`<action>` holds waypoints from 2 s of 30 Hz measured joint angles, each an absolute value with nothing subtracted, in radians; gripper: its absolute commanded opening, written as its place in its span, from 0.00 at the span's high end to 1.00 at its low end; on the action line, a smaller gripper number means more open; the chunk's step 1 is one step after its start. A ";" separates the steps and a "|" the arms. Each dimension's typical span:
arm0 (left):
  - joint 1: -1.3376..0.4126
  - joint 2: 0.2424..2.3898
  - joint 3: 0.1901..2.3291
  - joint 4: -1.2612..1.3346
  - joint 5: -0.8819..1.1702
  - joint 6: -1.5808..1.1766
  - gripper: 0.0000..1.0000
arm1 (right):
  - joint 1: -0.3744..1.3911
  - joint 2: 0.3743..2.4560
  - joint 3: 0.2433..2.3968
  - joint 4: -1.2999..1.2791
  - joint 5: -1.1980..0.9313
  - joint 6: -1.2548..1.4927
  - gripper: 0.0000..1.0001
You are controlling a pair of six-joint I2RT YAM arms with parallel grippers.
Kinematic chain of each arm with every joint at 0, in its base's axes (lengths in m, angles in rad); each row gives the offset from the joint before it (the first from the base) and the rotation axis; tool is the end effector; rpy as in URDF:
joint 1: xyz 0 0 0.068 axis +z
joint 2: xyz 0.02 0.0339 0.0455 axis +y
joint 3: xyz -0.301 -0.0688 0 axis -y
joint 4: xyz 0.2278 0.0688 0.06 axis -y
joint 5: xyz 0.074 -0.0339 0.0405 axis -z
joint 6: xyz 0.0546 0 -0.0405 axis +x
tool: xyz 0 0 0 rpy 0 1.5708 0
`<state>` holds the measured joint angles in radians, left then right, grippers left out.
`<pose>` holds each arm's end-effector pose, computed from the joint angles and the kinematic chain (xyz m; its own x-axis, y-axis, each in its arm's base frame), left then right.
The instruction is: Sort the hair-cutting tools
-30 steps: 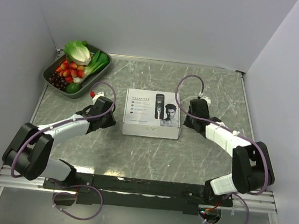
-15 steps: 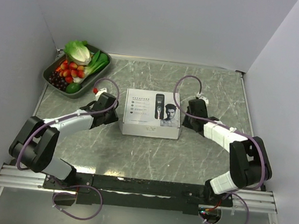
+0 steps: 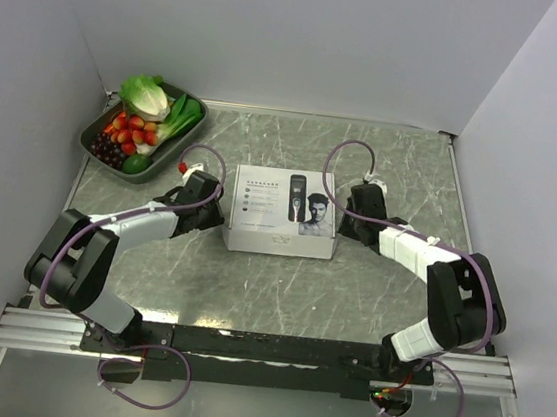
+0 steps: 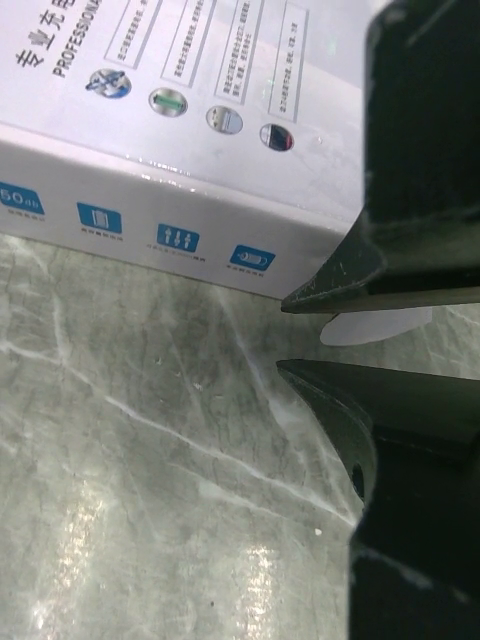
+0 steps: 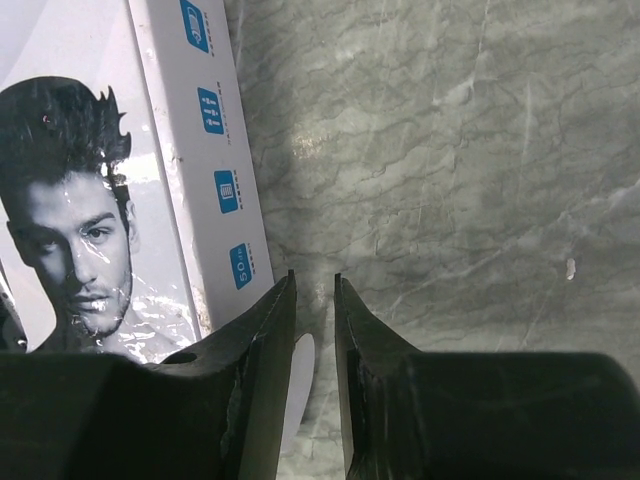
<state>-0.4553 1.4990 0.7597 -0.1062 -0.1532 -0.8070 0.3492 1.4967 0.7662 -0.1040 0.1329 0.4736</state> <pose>0.2660 -0.1209 0.2088 -0.7131 -0.4456 -0.5413 -0.2477 0.8824 -0.4001 0.2782 0.0936 0.2114 -0.7361 0.2131 -0.6424 0.0902 0.9716 0.2189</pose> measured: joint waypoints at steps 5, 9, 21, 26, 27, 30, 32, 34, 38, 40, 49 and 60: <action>-0.455 1.499 0.759 -0.092 -0.142 -0.807 0.70 | 0.351 1.516 0.764 -0.105 0.129 0.474 0.72; -0.457 1.499 0.757 -0.087 -0.134 -0.808 0.70 | 0.353 1.525 0.764 -0.108 0.130 0.474 0.72; -0.478 1.499 0.734 -0.086 -0.128 -0.809 0.71 | 0.377 1.525 0.764 -0.139 0.131 0.474 0.71; -0.493 1.499 0.728 -0.082 -0.128 -0.810 0.71 | 0.387 1.525 0.765 -0.159 0.129 0.479 0.71; -0.497 1.499 0.725 -0.079 -0.128 -0.810 0.71 | 0.387 1.525 0.765 -0.160 0.125 0.480 0.71; -0.502 1.496 0.722 -0.080 -0.128 -0.812 0.71 | 0.387 1.525 0.765 -0.167 0.110 0.482 0.72; -0.503 1.489 0.715 -0.079 -0.129 -0.815 0.71 | 0.387 1.525 0.764 -0.171 0.100 0.482 0.72; -0.506 1.480 0.709 -0.080 -0.129 -0.817 0.71 | 0.387 1.525 0.764 -0.176 0.089 0.482 0.72; -0.514 1.460 0.701 -0.089 -0.135 -0.818 0.71 | 0.387 1.524 0.762 -0.181 0.077 0.482 0.72; -0.518 1.450 0.695 -0.091 -0.138 -0.821 0.71 | 0.387 1.523 0.759 -0.181 0.073 0.482 0.72; -0.528 1.427 0.680 -0.108 -0.146 -0.829 0.72 | 0.387 1.520 0.754 -0.212 0.022 0.481 0.73; -0.528 1.427 0.684 -0.149 -0.097 -0.826 0.73 | 0.386 1.539 0.789 -0.314 -0.027 0.444 0.75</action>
